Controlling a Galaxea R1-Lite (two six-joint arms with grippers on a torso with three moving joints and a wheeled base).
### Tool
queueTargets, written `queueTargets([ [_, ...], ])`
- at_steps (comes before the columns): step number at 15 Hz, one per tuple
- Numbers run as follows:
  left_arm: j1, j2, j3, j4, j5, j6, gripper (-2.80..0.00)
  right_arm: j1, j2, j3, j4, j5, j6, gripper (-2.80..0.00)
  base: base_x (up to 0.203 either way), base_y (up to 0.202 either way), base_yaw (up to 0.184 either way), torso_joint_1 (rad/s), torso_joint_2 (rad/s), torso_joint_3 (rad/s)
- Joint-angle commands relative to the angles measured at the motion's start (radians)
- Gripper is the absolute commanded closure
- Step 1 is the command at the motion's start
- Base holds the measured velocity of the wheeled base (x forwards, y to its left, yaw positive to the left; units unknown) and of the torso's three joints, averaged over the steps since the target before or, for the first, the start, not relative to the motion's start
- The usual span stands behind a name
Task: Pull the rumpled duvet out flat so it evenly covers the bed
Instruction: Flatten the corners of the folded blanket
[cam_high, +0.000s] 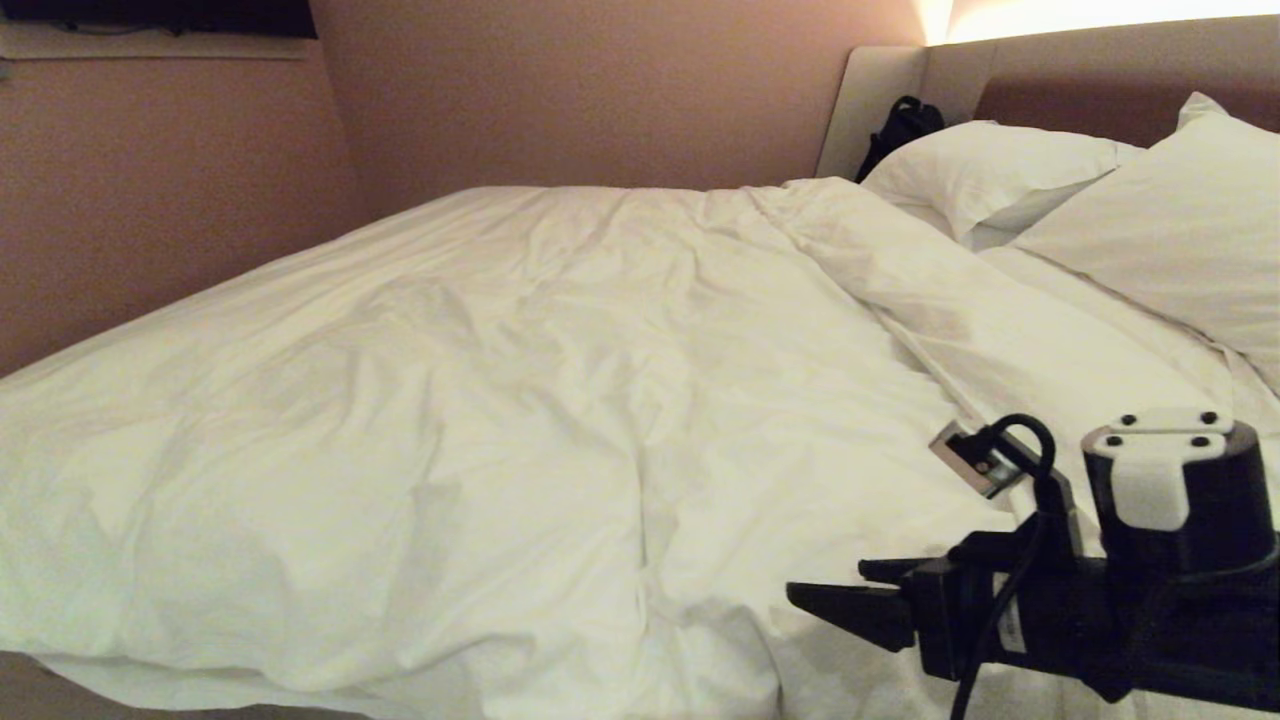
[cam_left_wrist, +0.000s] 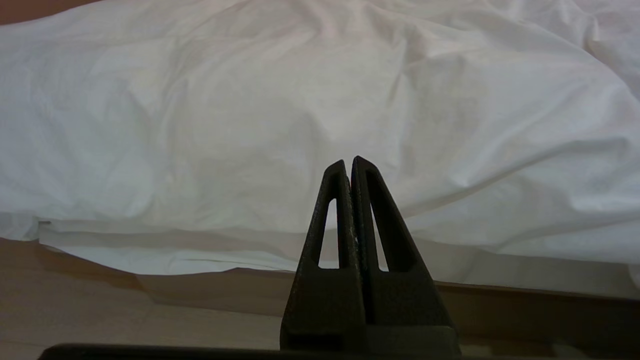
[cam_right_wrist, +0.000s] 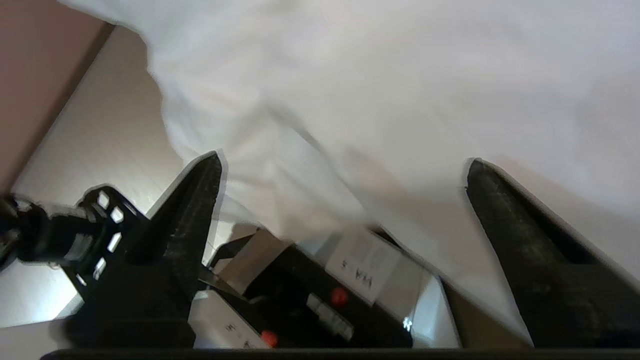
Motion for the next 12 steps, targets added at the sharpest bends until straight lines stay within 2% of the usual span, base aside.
queueTargets([
  [1, 0.000, 0.000, 0.000, 0.000, 0.001, 0.000, 0.00, -0.037, -0.066, 0.069, -0.016, 0.007, 0.106, 0.00, 0.000, 0.000, 0.000, 0.000, 0.00, 0.000],
  [3, 0.000, 0.001, 0.000, 0.003, -0.002, 0.034, 0.00, -0.044, -0.103, 0.106, -0.015, 0.002, 0.123, 0.00, 0.000, 0.000, 0.000, 0.000, 0.00, 0.000],
  [4, 0.000, 0.000, 0.000, 0.000, -0.007, 0.036, 0.00, -0.052, -0.114, 0.125, -0.015, 0.000, 0.168, 0.00, 0.000, 0.000, 0.000, 0.000, 0.00, 0.000],
  [8, 0.000, 0.000, 0.000, 0.000, -0.002, 0.021, 0.00, -0.127, -0.108, 0.143, -0.015, 0.007, 0.229, 0.00, 0.000, 0.000, 0.000, 0.000, 0.00, 0.000],
  [12, 0.000, 0.000, 0.000, 0.000, -0.002, 0.021, 0.00, -0.164, -0.105, 0.123, -0.016, -0.005, 0.286, 0.00, 0.000, 0.000, 0.000, 0.000, 0.00, 0.000],
])
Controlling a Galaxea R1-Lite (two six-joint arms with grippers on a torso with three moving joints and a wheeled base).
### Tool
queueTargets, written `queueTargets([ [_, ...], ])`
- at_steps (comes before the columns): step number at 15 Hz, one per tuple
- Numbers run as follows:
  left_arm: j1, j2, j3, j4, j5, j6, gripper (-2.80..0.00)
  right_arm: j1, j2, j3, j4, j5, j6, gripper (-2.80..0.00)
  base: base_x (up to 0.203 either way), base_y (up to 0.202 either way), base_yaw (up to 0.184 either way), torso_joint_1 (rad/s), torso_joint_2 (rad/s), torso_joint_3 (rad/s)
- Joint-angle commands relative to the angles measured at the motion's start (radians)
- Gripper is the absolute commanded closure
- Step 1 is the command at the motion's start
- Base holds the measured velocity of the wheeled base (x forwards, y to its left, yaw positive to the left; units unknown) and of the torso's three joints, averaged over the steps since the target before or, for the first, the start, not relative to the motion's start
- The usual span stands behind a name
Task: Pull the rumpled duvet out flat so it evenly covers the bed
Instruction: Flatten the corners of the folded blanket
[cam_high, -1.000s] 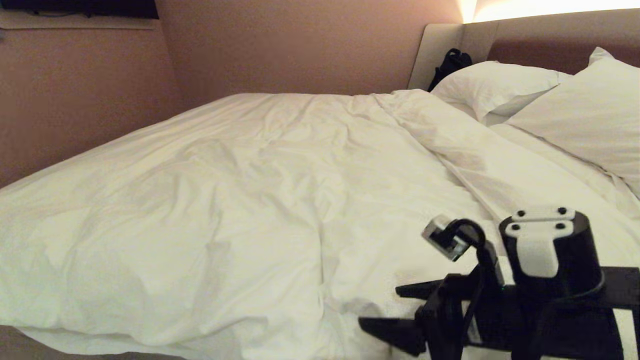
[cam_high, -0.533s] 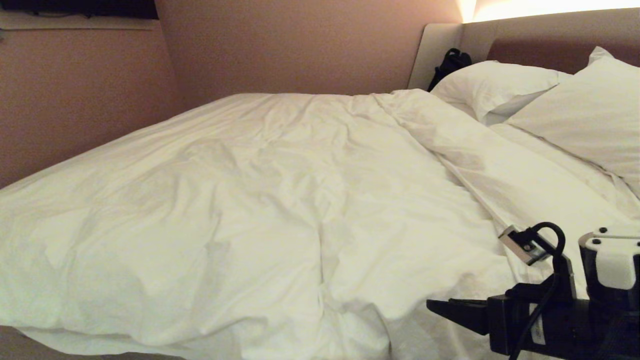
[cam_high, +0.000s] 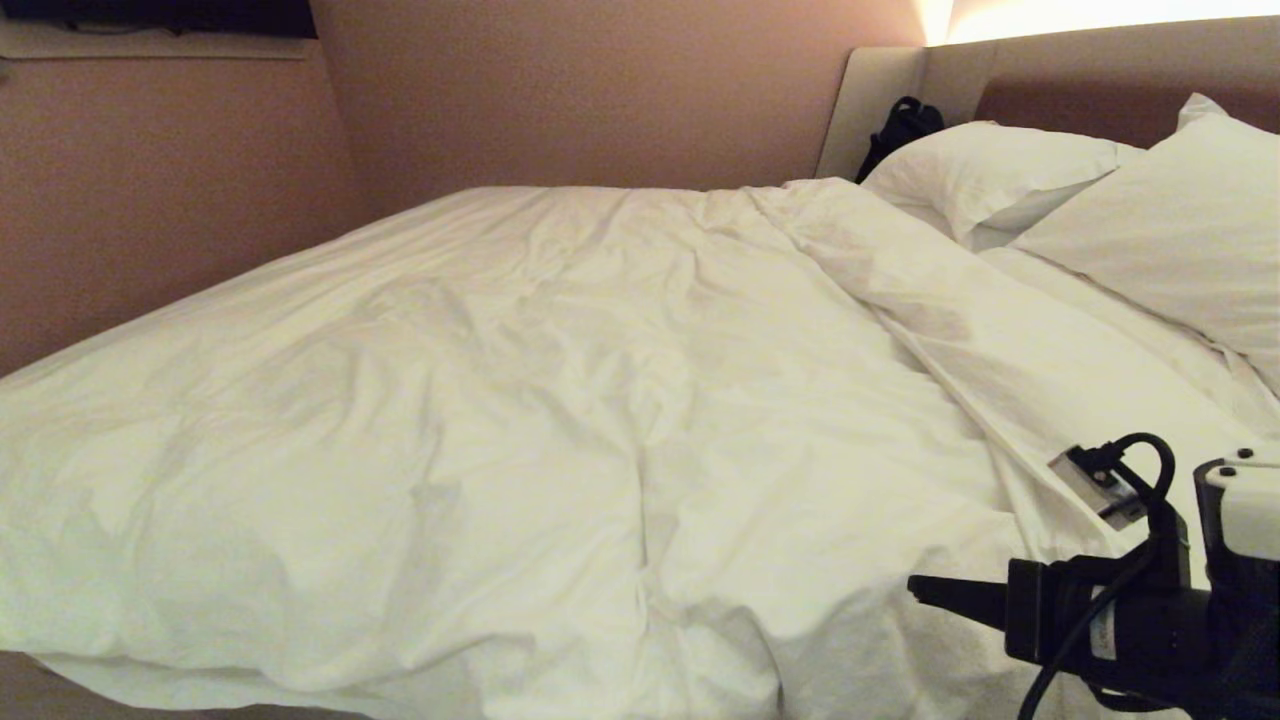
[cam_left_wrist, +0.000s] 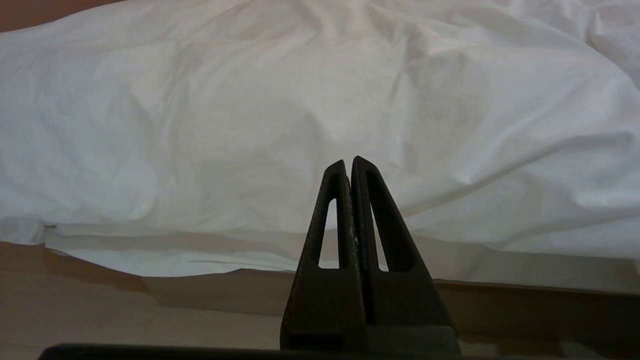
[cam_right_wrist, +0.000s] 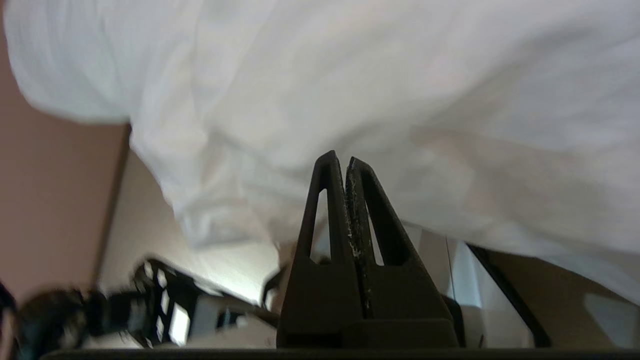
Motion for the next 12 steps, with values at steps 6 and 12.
queueTargets([
  [6, 0.000, 0.001, 0.000, -0.002, 0.002, -0.003, 0.00, -0.053, -0.064, -0.039, 0.004, -0.069, 0.068, 0.00, 0.000, 0.000, 0.000, 0.000, 0.00, 0.000],
  [12, 0.000, 0.001, 0.000, -0.001, -0.007, 0.000, 0.00, -0.057, -0.056, -0.035, 0.004, -0.066, 0.072, 0.00, -0.056, 0.000, 0.001, 0.002, 0.00, 0.000],
])
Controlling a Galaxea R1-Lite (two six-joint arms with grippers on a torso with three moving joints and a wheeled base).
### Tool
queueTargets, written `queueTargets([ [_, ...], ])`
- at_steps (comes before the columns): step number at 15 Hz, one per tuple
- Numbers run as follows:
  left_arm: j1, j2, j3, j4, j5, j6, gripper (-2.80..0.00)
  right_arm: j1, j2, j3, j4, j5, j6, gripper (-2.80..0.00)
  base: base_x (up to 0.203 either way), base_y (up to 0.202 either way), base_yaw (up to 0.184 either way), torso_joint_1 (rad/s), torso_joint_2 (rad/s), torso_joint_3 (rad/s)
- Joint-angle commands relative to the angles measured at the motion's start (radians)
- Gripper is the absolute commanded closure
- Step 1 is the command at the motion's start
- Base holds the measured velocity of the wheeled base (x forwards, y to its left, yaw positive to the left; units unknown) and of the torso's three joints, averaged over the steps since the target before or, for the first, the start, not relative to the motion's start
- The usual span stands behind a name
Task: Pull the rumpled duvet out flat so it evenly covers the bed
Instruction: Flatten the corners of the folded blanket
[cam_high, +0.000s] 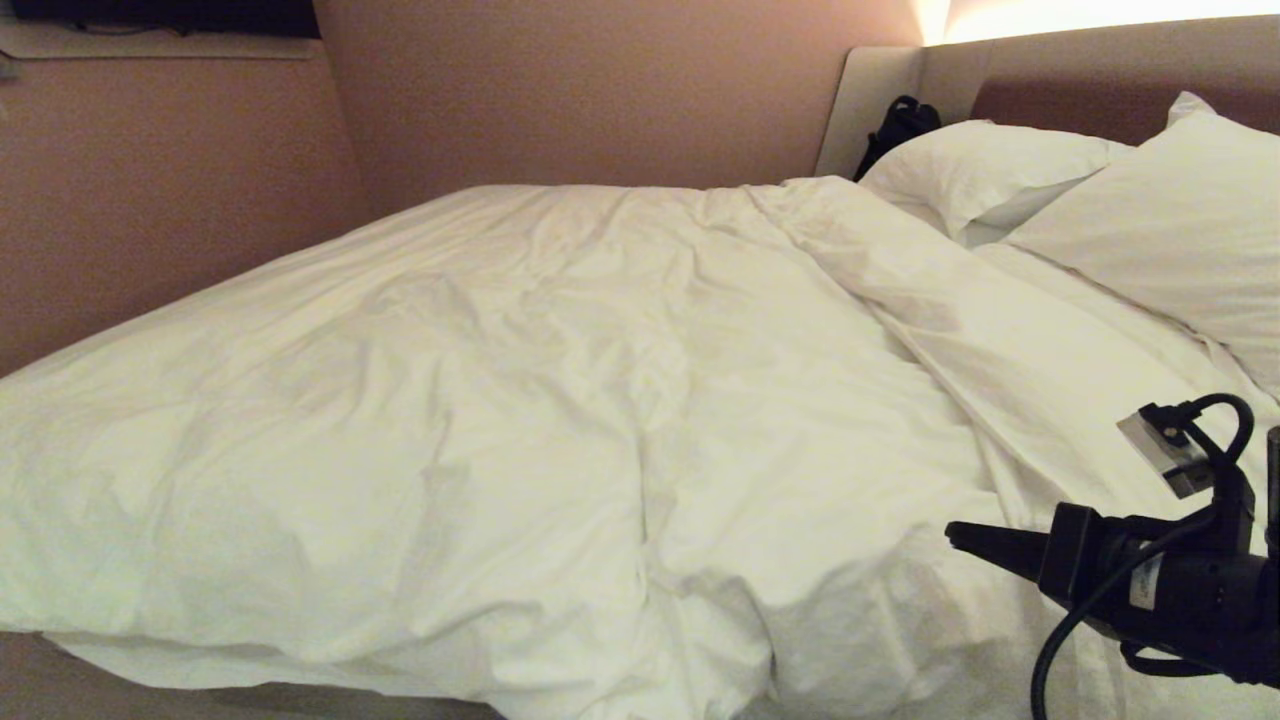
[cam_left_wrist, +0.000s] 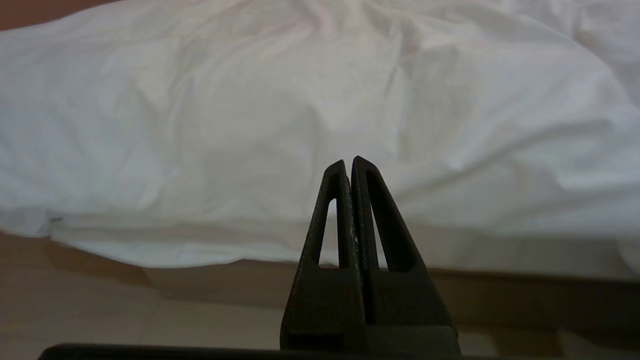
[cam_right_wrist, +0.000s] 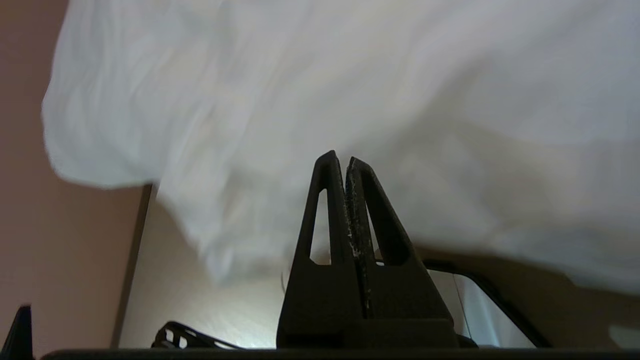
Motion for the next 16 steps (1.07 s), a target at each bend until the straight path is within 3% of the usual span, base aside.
queueTargets([
  [1, 0.000, 0.000, 0.000, 0.000, 0.000, 0.001, 0.00, 0.001, 0.004, 0.003, -0.003, 0.002, 0.002, 0.00, -0.195, 0.000, -0.001, -0.007, 0.00, 0.005],
  [9, 0.000, 0.000, 0.000, 0.000, 0.008, -0.002, 0.00, 0.011, 0.016, 0.021, -0.004, 0.004, -0.007, 0.00, -0.190, 0.000, 0.000, 0.002, 0.00, 0.000],
  [16, 0.000, 0.000, 0.000, -0.002, 0.009, -0.008, 0.00, 0.100, 0.055, -0.008, -0.002, -0.023, -0.196, 0.00, -0.148, 0.000, 0.000, 0.001, 0.00, 0.004],
])
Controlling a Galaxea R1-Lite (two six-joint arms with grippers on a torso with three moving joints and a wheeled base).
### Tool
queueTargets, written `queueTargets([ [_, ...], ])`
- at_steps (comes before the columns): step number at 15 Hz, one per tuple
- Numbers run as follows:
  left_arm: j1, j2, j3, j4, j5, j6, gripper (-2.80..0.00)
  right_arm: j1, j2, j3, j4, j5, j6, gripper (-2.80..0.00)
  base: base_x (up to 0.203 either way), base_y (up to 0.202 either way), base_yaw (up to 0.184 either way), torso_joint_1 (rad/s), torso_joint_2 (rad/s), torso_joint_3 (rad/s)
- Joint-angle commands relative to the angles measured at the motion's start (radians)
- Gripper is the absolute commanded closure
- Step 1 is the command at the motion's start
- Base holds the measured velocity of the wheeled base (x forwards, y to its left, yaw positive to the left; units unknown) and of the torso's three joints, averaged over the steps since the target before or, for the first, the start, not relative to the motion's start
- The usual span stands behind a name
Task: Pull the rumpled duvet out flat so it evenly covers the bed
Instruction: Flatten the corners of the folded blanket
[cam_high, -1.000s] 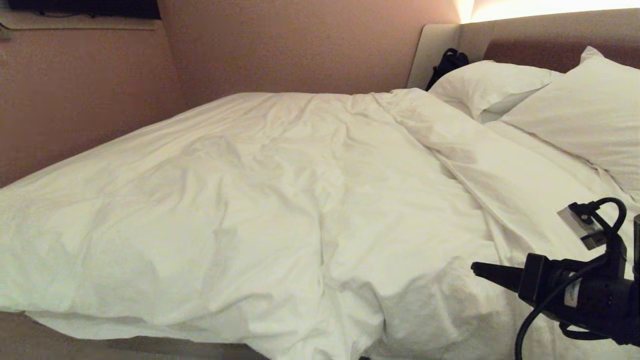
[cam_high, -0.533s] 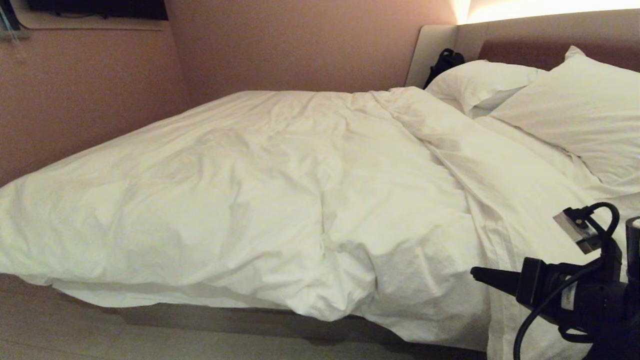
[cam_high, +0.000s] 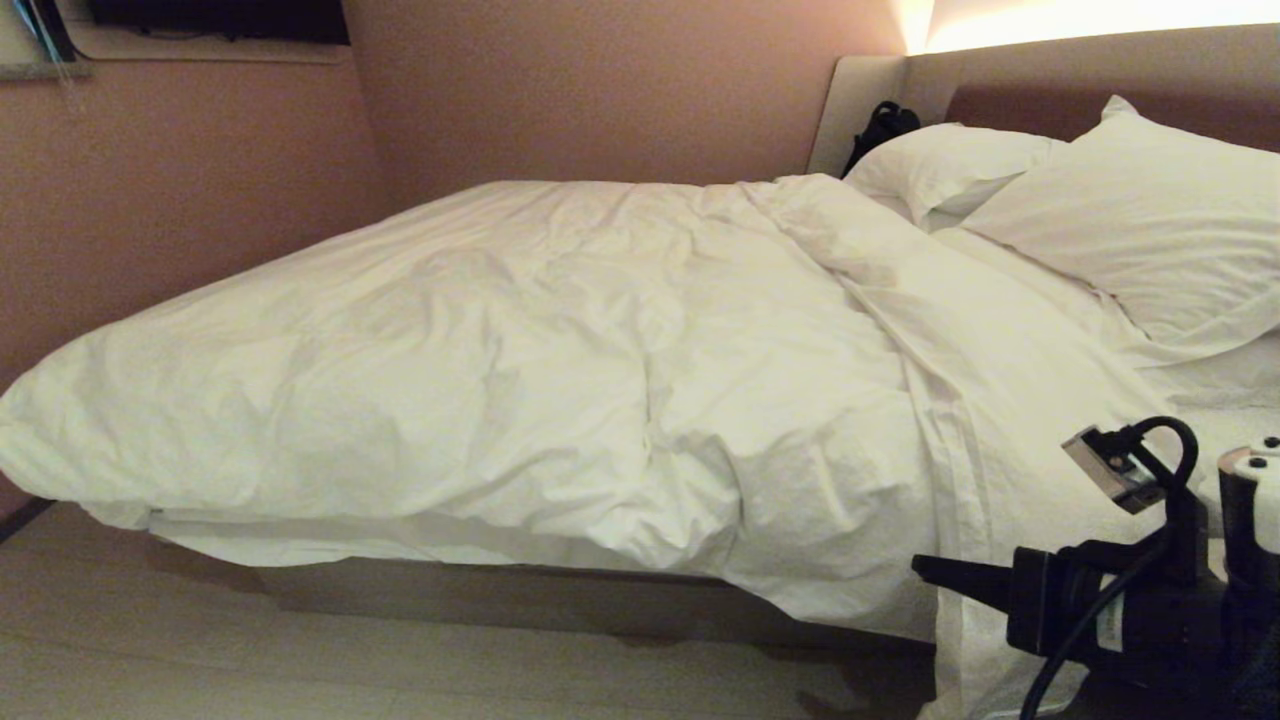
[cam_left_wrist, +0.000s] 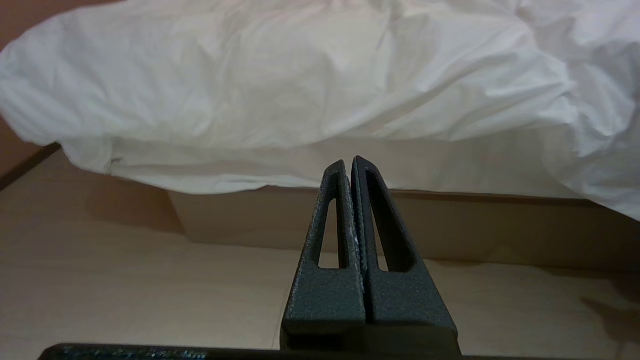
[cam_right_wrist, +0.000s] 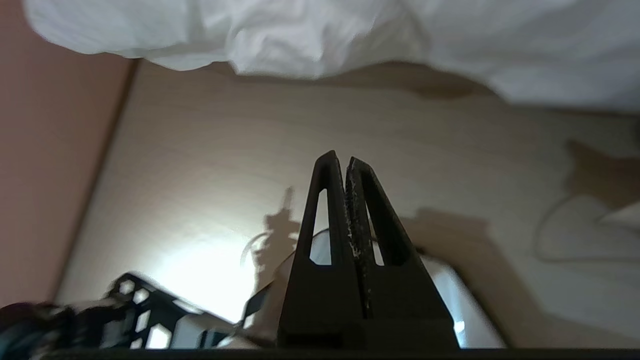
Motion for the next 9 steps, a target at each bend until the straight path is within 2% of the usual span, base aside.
queueTargets([
  [1, 0.000, 0.000, 0.000, -0.001, 0.002, -0.001, 0.00, 0.014, 0.029, -0.031, 0.002, -0.029, -0.091, 0.00, 0.000, 0.000, 0.000, 0.000, 0.00, 0.000],
  [3, 0.000, 0.000, 0.000, -0.001, 0.000, -0.001, 0.00, 0.036, 0.090, -0.070, 0.010, -0.105, -0.140, 0.00, 0.000, 0.000, 0.000, 0.000, 0.00, 0.000],
  [5, 0.000, 0.000, 0.000, -0.001, 0.000, -0.001, 0.00, 0.082, 0.193, -0.127, 0.010, -0.249, -0.199, 0.00, 0.000, 0.000, 0.000, 0.000, 0.00, 0.000],
  [7, 0.000, 0.000, 0.000, -0.001, 0.000, -0.001, 0.00, 0.175, 0.287, -0.201, 0.009, -0.385, -0.259, 0.00, 0.000, 0.000, 0.000, 0.000, 0.00, 0.000],
  [9, 0.000, 0.000, 0.000, -0.001, 0.000, -0.001, 0.00, 0.267, 0.351, -0.288, 0.016, -0.443, -0.314, 0.00, 0.000, 0.000, 0.000, 0.000, 0.00, 0.000],
])
